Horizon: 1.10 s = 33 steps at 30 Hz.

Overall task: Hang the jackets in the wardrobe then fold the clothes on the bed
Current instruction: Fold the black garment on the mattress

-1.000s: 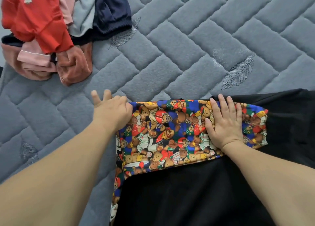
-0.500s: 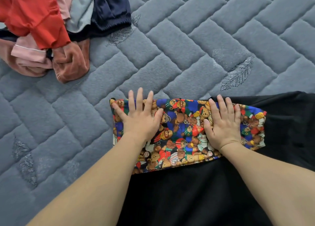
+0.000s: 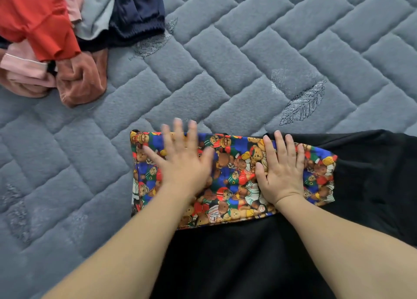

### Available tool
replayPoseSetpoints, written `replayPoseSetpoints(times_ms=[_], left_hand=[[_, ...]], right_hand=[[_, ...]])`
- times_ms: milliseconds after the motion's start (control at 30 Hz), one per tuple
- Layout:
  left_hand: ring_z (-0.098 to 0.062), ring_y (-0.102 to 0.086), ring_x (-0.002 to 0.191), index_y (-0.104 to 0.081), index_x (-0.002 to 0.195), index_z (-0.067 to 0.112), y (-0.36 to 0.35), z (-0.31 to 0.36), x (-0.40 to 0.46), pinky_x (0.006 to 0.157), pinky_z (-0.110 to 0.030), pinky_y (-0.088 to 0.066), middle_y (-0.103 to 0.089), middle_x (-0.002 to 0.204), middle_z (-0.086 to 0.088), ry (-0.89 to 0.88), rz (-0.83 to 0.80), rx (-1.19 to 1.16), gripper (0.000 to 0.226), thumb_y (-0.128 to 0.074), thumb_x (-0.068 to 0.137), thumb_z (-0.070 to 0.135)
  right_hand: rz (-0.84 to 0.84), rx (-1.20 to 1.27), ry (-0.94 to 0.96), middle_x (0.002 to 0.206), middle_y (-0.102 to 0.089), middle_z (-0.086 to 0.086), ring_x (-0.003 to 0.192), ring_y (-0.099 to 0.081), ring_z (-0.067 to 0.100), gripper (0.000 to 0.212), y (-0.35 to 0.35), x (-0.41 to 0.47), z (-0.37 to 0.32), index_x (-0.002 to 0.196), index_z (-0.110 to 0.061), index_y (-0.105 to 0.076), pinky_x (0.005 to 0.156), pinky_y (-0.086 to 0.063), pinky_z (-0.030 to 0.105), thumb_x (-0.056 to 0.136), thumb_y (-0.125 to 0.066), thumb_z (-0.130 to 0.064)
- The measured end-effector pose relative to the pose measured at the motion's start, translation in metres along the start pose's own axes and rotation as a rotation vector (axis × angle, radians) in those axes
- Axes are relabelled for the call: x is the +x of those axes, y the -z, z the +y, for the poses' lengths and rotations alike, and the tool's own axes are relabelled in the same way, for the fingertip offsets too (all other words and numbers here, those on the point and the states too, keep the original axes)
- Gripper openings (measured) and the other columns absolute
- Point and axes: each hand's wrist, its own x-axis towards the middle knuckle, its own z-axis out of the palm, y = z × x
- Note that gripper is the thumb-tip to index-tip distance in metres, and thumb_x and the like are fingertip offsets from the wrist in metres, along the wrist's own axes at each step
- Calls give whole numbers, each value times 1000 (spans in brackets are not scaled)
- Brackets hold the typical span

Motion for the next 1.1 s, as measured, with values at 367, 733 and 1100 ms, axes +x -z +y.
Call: replayPoseSetpoints(times_ms=[367,733,1100], left_hand=[[-9,58,120,48,115,60,-27,4,-10,86,-70,33,61,128,23,-84,-265,-28,83,-4,62,97],[-24,22,147,12,154,28,-60,166,-112,107,-71,9,22,160,4,-141,12,-42,67,-17,99,55],[-30,15,149,3,156,10,-83,408,-181,118,-54,8,12,163,-8,-344,-90,102,71,-31,95,24]], right_hand=[[-16,-6,16,161,-15,7,149,-8,28,69,5,-1,-2,153,-23,-22,119,3,49,90,-27,-49],[-111,-155,-172,163,1,5,150,-1,23,69,52,-54,178,155,-17,-1,120,6,47,98,-13,-53],[-94,300,-1113,161,-7,5,146,-9,27,70,99,-194,427,154,-15,-12,116,-12,47,97,-34,-50]])
